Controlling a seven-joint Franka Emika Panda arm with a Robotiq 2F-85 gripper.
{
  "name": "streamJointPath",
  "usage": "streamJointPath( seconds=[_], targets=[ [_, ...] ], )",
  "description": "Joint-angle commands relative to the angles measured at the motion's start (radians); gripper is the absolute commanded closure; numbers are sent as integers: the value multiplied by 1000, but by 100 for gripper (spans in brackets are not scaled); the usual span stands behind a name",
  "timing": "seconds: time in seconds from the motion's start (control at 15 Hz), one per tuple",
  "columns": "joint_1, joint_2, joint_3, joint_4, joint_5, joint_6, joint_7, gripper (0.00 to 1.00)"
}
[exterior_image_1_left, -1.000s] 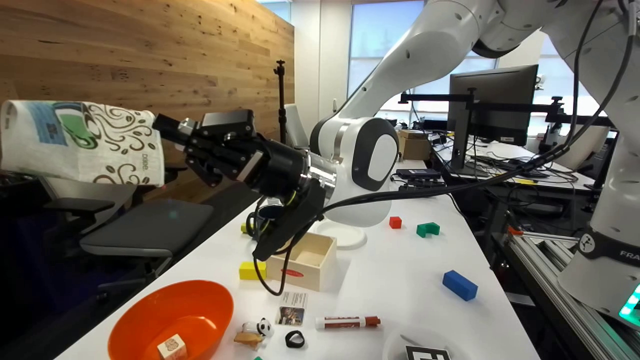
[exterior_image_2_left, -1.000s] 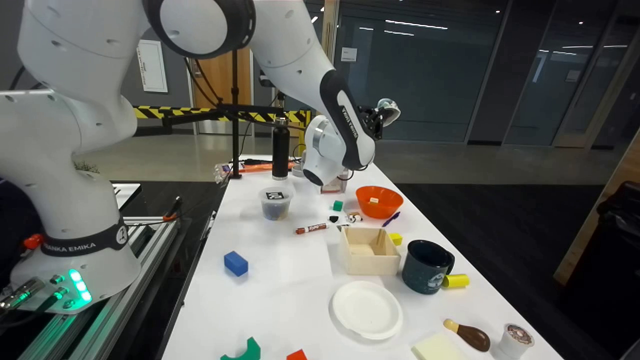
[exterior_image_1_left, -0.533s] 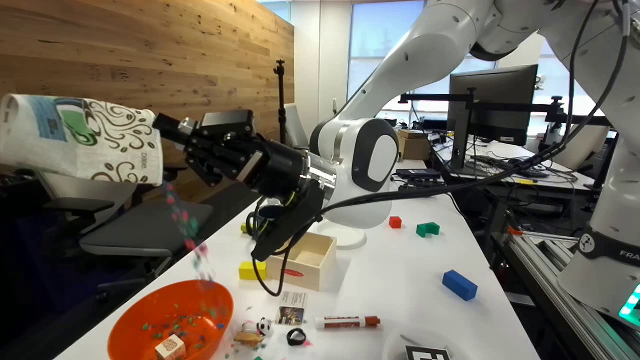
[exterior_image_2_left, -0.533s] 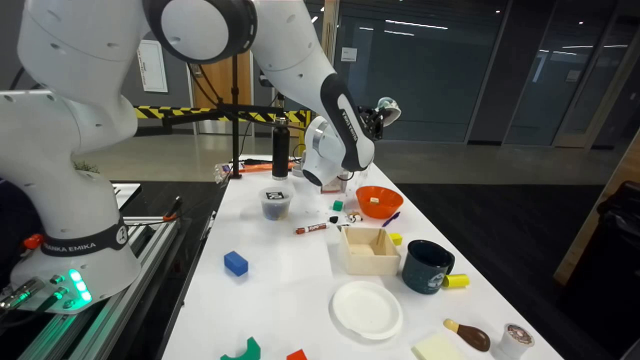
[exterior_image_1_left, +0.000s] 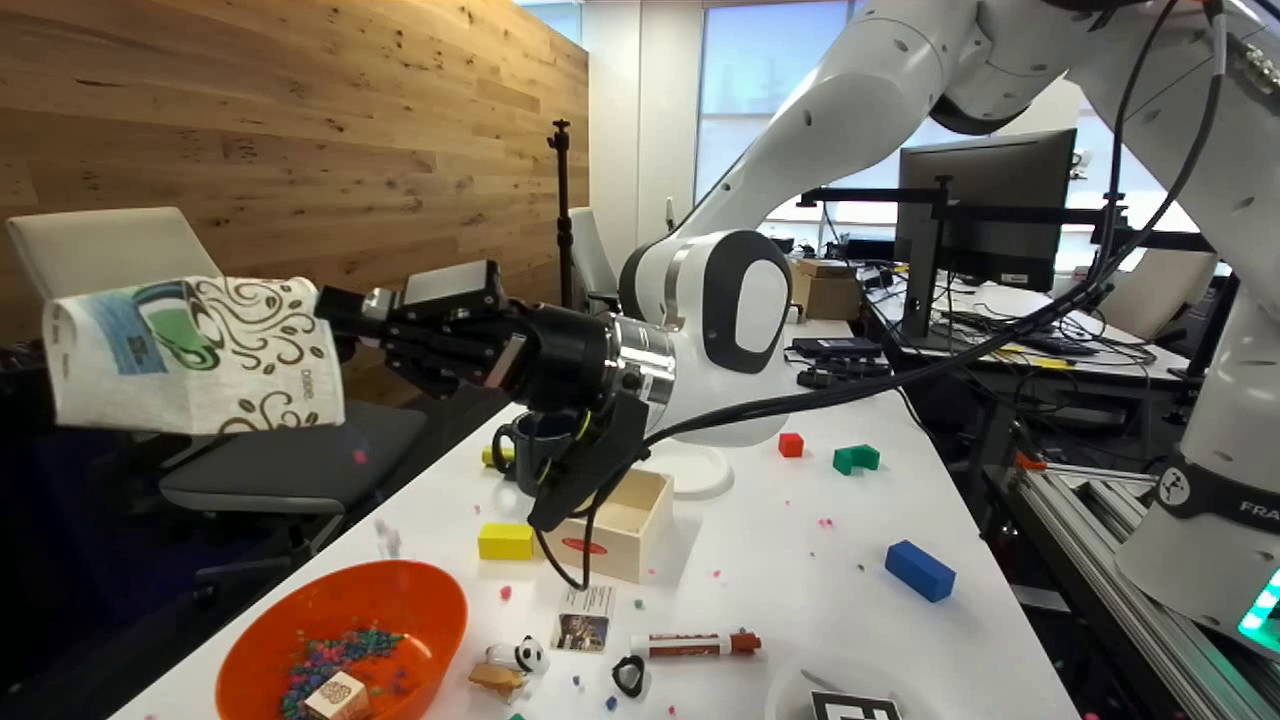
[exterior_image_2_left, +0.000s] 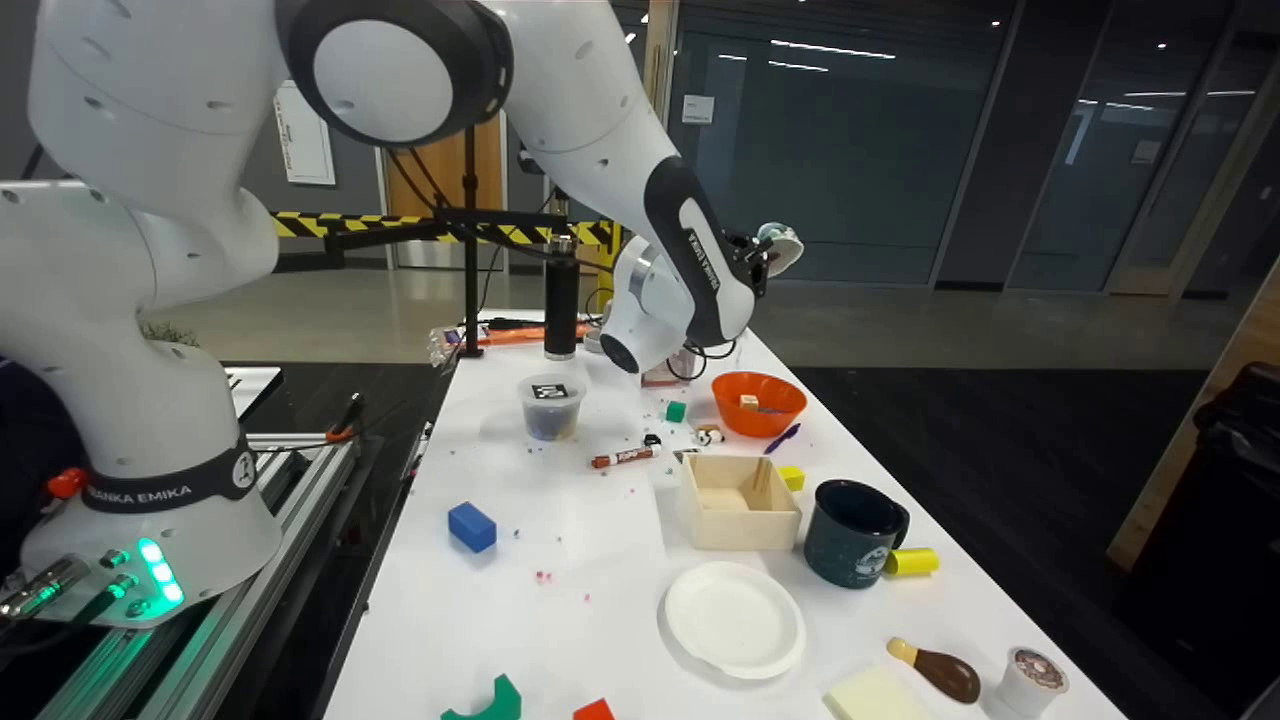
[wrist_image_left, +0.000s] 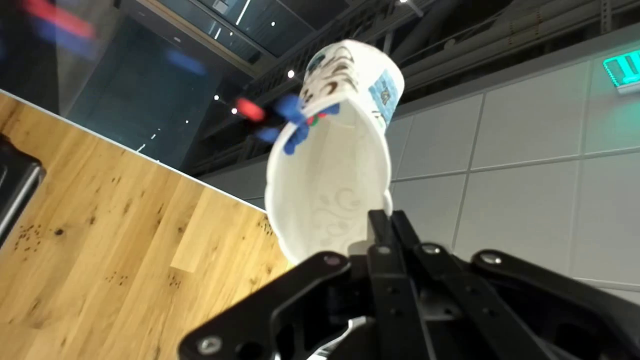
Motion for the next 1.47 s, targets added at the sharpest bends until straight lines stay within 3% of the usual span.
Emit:
streamJointPath(
  seconds=[0.0, 0.07, 0.13, 0.6, 0.87, 1.4],
  targets=[
    [-43, 42, 59, 29, 20, 113, -83, 99],
    [-54, 48, 70, 34, 20, 163, -99, 99],
    [-153, -82, 18, -106, -13, 118, -3, 99],
    [-243, -204, 23, -106, -4, 496, -29, 99],
    [-183, -269, 58, -73, 24, 753, -51, 99],
    [40, -421, 113, 63, -4, 1321, -45, 99]
  ],
)
